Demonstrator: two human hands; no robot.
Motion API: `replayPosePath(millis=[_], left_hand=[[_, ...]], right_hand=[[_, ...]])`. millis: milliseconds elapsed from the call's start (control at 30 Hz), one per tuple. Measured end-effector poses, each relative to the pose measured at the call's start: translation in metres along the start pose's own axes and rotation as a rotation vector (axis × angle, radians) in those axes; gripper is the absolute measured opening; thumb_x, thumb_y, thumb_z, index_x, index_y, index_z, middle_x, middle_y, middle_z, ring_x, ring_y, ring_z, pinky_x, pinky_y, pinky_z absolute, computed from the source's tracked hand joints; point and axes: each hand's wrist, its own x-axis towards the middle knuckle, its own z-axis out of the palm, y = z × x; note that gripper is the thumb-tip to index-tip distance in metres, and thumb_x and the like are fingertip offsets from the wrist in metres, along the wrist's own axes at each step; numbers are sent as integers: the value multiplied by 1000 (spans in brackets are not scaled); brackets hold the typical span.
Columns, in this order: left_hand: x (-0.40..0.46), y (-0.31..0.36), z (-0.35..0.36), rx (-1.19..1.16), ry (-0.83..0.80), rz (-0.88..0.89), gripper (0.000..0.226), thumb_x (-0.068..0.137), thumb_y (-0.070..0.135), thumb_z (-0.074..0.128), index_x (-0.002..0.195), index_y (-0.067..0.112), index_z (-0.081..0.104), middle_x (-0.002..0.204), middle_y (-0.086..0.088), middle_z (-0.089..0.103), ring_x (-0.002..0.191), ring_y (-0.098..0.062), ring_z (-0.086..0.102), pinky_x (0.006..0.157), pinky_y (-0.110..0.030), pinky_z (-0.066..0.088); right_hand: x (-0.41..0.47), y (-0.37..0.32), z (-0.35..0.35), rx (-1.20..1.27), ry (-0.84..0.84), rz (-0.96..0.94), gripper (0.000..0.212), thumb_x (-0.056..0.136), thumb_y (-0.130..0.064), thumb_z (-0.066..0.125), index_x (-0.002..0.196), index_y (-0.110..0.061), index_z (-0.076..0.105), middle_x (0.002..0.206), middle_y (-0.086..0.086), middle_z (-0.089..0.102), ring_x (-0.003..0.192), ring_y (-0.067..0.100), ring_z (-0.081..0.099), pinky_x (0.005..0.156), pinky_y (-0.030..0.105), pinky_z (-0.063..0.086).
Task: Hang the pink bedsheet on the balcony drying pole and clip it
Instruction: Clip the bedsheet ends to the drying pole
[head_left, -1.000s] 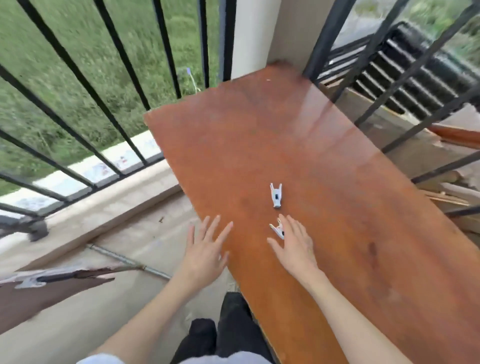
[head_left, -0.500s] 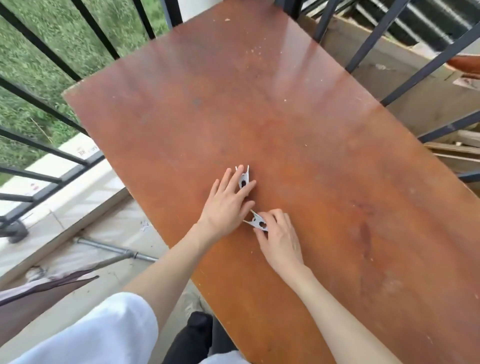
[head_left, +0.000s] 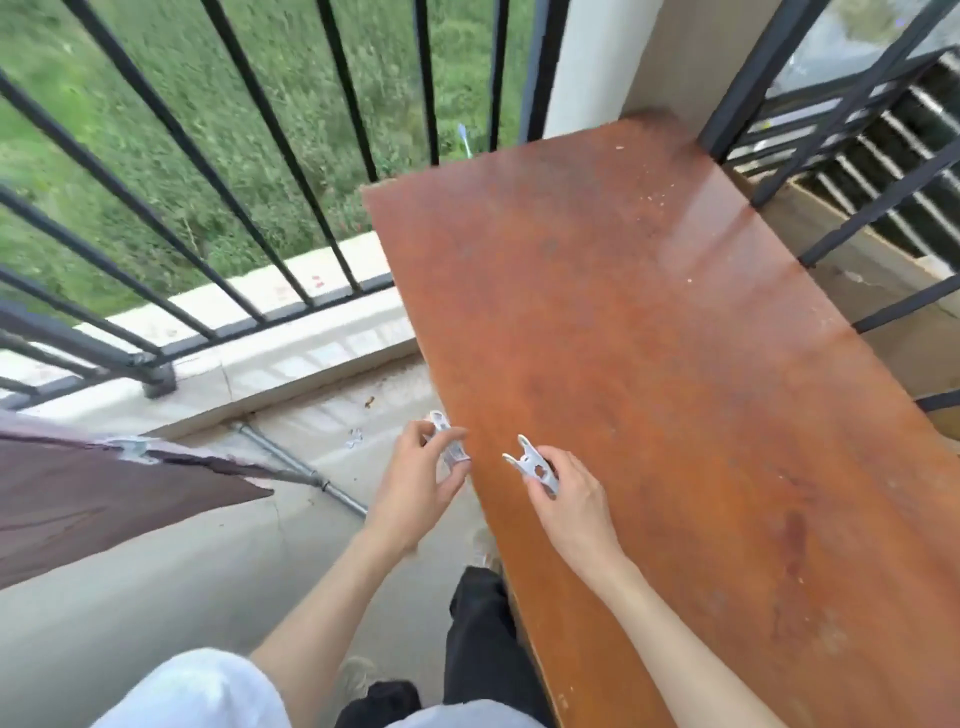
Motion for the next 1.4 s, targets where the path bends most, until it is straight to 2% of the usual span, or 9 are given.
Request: replayPosePath(millis=[167,333,533,633,700,900,1033,1200,1400], left_hand=[[-93,-51,-95,-505,277,-361,21,86,21,63,106,26,61,102,-3,51,85,-7,53,67,-1,39],[-210,-117,-193,-997,435,-489,10,89,14,59,96,21,59,90,-5,57,75,-13,56,63,-16,48],[-363,-226,-282,-1066,904,-622,11,94,17,49,94,18,59,87,-8,59,70,-16,57,60,-20,48],[-427,-271,-313,-1084,1127,-642,24,95,7,37,90,20,57,84,-9,64,67,-19,59,55,-21,49],[-462,-298,-334,-1064,1235,-648,23,95,5,37,91,21,54,84,-7,66,66,-19,61,52,-19,49],[-542,-386,-403,-951,1368,-708,12,88,19,60,94,16,51,70,-2,68,60,-14,59,61,-23,46],[-583,-450,-468,-879,1491,-709,6,88,14,60,85,8,59,60,5,66,50,-2,59,50,-13,44],[-637,-517,-545,-802,1643,-762,17,89,19,59,76,9,62,55,5,66,48,-3,56,48,-14,41],[-723,-599,-602,-849,1764,-811,22,89,26,57,77,11,66,59,7,66,51,-1,54,49,-10,39]], right_hand=[[-28,-107,56,-32,-215,-207,28,87,-17,60,114,-13,55,108,3,61,99,20,57,82,28,40],[-71,-235,150,-78,-369,-443,32,84,-13,62,115,-11,53,100,2,57,86,17,54,69,23,32],[-180,-370,287,6,-662,-730,10,91,-36,55,84,-30,51,56,-14,55,51,-9,53,50,11,36],[-234,-427,348,45,-846,-767,6,91,-36,54,93,-35,48,72,-9,64,54,-7,61,49,6,38],[-263,-465,387,58,-976,-743,15,90,-30,54,104,-25,50,82,1,67,58,-2,65,53,11,43],[-331,-569,491,45,-1250,-793,16,86,-10,48,80,-26,51,61,-7,52,60,11,50,56,16,40],[-368,-639,563,-17,-1444,-915,22,81,-24,63,100,-34,58,64,-21,59,60,0,51,57,12,42],[-422,-734,654,-31,-1499,-1023,14,82,-23,68,94,-20,63,66,-13,53,58,2,46,56,17,38],[-501,-819,755,-58,-1780,-913,18,83,-28,65,89,-12,67,60,-9,46,55,11,42,60,24,37]])
